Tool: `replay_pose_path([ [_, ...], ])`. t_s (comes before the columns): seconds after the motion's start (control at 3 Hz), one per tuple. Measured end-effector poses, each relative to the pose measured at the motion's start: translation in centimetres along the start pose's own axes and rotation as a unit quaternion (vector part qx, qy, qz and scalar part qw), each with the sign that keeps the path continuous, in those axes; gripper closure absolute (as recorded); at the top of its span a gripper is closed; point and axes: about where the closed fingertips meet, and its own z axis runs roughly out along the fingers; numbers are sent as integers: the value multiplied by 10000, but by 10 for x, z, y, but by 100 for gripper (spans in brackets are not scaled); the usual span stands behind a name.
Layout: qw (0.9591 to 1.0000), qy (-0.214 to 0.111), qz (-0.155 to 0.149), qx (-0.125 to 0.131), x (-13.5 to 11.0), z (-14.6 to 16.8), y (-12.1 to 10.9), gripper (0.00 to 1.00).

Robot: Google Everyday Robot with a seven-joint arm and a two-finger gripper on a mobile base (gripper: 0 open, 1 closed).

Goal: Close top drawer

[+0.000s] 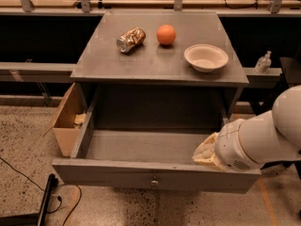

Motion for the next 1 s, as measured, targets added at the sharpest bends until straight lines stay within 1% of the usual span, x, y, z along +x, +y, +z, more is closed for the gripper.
replay_pose_path([
  [0.33, 9996, 223, 125, 137, 9, -1, 11, 100],
  [0.67, 9989, 303, 272, 212, 23, 5, 28, 100],
  [1.0, 9990, 266, 253, 244, 37, 22, 38, 100],
])
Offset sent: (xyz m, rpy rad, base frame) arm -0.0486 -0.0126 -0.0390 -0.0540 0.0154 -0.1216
